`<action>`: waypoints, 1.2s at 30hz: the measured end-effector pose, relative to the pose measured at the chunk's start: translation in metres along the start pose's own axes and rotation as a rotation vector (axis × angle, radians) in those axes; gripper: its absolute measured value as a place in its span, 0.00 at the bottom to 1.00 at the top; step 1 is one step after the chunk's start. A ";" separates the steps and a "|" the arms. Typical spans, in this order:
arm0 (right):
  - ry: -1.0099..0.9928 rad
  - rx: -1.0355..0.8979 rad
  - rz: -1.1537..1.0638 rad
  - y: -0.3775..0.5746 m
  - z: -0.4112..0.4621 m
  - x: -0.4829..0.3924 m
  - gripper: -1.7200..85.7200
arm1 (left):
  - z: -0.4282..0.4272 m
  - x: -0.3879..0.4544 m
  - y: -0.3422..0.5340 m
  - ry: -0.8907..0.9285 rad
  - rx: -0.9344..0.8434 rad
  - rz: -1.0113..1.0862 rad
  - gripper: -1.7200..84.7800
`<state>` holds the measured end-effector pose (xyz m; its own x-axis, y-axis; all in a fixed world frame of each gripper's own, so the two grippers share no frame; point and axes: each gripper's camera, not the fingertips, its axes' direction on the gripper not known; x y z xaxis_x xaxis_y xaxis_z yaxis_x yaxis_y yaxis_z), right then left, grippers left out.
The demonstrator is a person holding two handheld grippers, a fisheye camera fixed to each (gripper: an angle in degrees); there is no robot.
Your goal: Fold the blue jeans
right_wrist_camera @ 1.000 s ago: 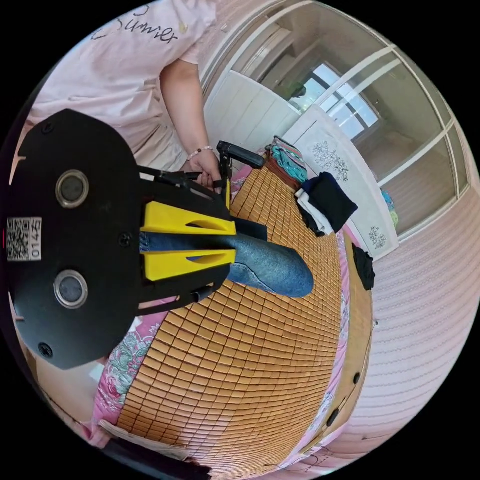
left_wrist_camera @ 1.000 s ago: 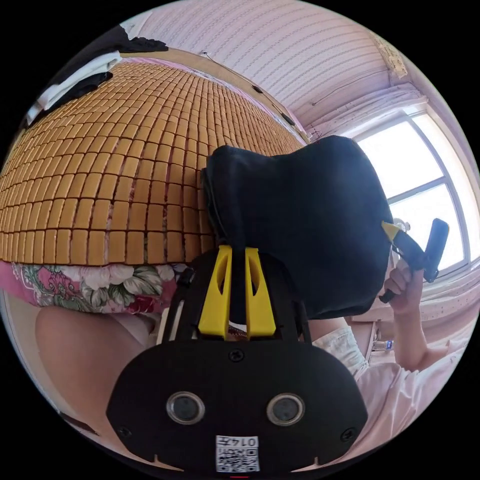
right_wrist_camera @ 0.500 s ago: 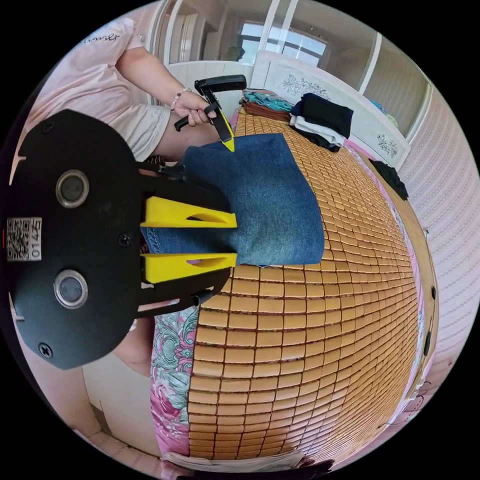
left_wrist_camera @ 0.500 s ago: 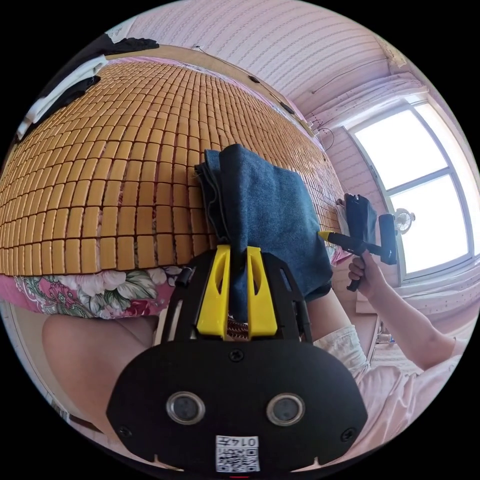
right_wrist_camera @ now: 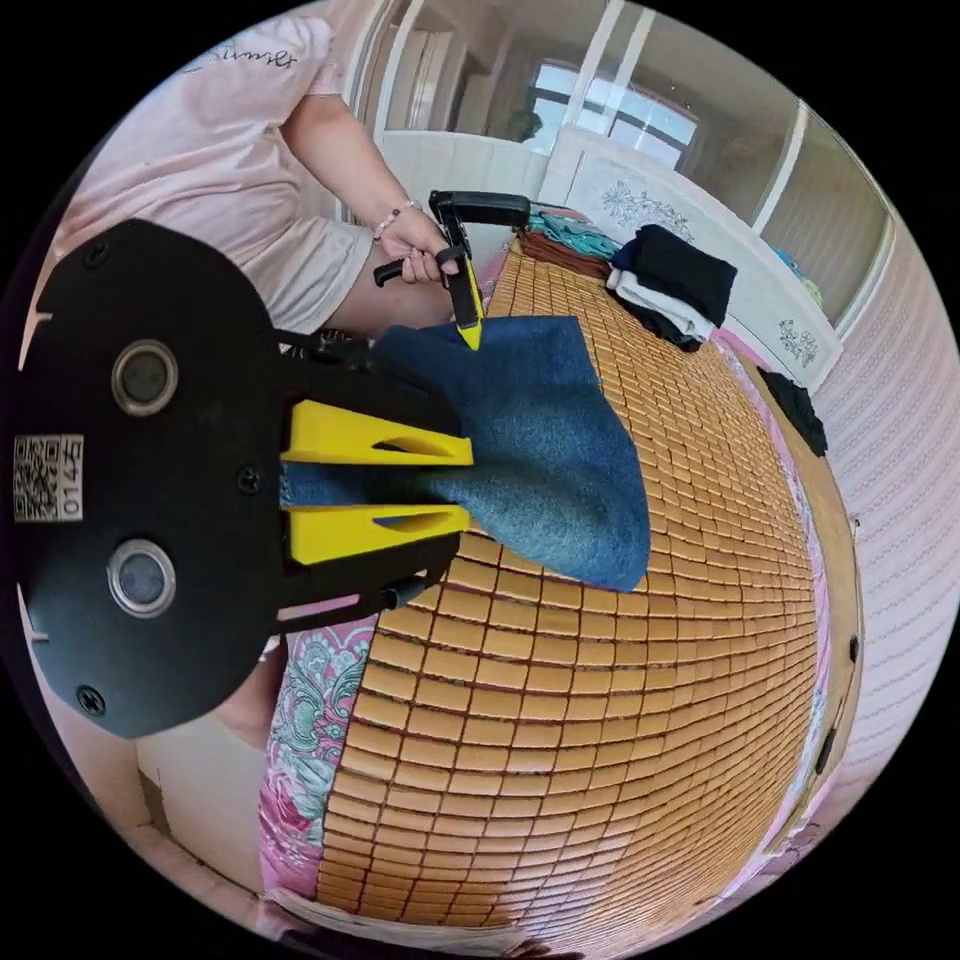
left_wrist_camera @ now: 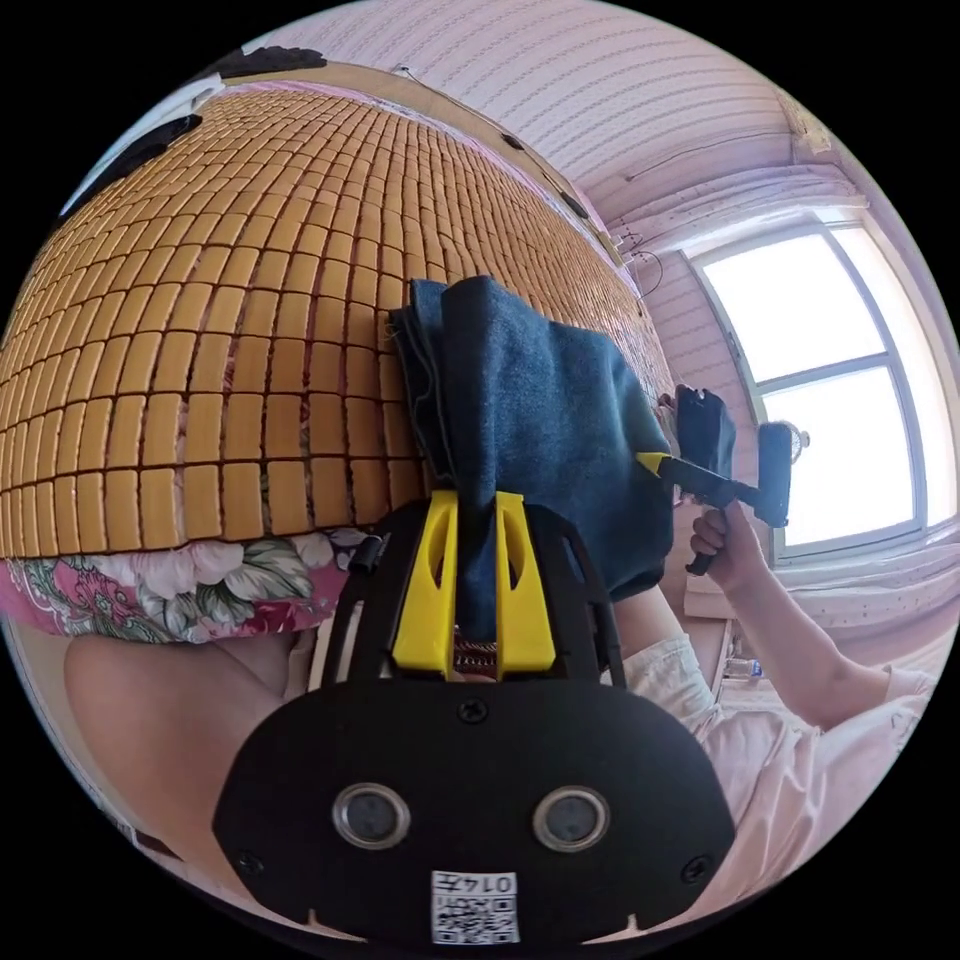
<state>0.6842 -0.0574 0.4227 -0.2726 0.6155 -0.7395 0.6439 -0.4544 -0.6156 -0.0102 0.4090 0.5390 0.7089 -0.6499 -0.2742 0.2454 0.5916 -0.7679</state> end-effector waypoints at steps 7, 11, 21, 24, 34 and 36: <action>0.172 0.130 -0.433 -0.005 -0.083 -0.136 0.08 | 0.005 0.043 0.020 0.038 0.088 0.077 0.07; 0.193 0.246 -0.477 0.004 -0.153 -0.134 0.08 | 0.011 0.094 0.018 0.121 0.161 0.142 0.07; 0.495 0.454 -0.129 0.071 -0.375 0.071 0.10 | 0.128 0.404 -0.047 0.293 0.140 0.608 0.08; 0.699 0.394 0.098 0.075 -0.400 0.154 0.11 | 0.213 0.488 -0.062 0.222 0.037 0.696 0.09; 0.560 0.352 0.356 0.065 -0.281 0.285 0.09 | 0.327 0.555 -0.055 0.027 -0.167 0.654 0.11; 0.627 0.332 0.354 0.055 -0.270 0.276 0.08 | 0.321 0.560 -0.049 0.020 -0.169 0.655 0.11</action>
<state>0.8372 0.2618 0.2583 0.4254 0.6019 -0.6759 0.3434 -0.7983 -0.4948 0.5868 0.1693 0.6095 0.6629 -0.1925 -0.7235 -0.3388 0.7847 -0.5191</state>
